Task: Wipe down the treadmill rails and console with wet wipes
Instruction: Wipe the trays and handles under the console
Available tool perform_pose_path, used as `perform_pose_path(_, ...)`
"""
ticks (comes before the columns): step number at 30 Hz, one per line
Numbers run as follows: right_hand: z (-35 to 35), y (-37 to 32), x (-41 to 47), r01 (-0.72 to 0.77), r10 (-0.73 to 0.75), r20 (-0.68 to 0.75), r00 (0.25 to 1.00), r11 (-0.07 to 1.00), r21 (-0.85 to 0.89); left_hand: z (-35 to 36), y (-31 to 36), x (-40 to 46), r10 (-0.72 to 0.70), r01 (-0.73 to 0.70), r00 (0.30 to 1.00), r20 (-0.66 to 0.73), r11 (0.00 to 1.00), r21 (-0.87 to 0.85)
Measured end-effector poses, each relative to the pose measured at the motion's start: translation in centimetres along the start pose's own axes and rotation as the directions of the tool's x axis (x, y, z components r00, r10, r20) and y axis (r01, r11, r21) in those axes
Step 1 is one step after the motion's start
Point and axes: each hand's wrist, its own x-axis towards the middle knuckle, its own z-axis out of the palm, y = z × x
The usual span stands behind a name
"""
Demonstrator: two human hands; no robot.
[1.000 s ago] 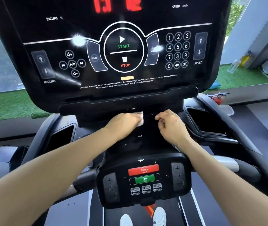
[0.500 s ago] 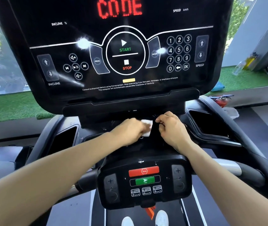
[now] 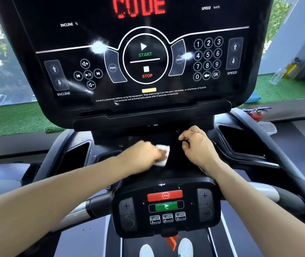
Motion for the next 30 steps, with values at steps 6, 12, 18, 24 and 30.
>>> perform_pose_path(6,0.0,0.0,0.2,0.001,-0.001,-0.009,1.0,1.0,0.012,0.2,-2.3,1.6,-0.073,0.069,0.996,-0.047,0.993,-0.094)
perform_pose_path(12,0.0,0.1,0.2,0.014,-0.014,0.001,1.0,1.0,-0.006,-1.3,-0.7,2.2,-0.052,0.037,0.994,-0.098,0.988,-0.148)
perform_pose_path(18,0.1,0.0,0.2,0.001,-0.001,-0.001,1.0,1.0,0.01,-0.6,-1.3,-0.5,0.237,-0.229,0.971,-0.023,0.904,-0.361)
perform_pose_path(24,0.0,0.0,0.2,-0.013,0.013,0.013,1.0,1.0,-0.001,-1.8,1.4,2.2,0.307,-0.28,0.95,0.052,0.915,-0.289)
perform_pose_path(30,-0.1,-0.2,-0.1,-0.006,0.006,0.008,1.0,1.0,0.0,-1.4,-2.4,-1.4,0.358,-0.308,0.922,0.149,0.909,-0.28)
